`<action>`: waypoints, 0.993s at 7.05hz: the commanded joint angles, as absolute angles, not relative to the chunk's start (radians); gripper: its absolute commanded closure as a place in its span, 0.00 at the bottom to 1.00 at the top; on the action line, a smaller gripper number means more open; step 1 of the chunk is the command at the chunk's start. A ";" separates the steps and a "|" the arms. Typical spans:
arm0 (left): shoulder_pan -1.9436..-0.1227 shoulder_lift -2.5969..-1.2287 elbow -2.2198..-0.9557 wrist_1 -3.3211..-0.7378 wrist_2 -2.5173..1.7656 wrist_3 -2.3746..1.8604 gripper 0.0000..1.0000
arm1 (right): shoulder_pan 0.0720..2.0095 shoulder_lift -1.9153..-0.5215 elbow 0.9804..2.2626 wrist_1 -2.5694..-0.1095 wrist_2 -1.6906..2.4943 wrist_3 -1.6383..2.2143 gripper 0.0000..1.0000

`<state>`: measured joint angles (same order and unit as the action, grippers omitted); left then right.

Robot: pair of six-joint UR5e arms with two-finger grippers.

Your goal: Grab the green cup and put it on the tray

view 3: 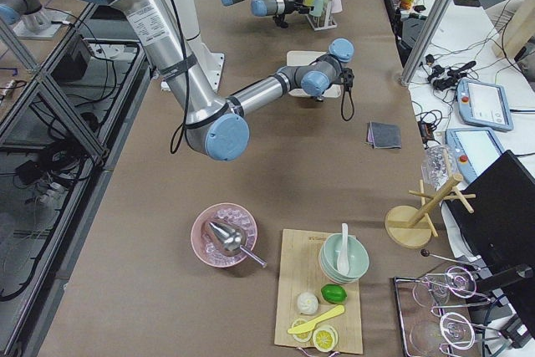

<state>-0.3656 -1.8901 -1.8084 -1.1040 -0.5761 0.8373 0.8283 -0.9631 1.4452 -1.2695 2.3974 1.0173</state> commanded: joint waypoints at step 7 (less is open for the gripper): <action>-0.394 -1.910 -1.663 -1.098 -0.526 0.775 0.01 | 0.603 -0.917 1.450 -1.118 2.193 1.278 1.00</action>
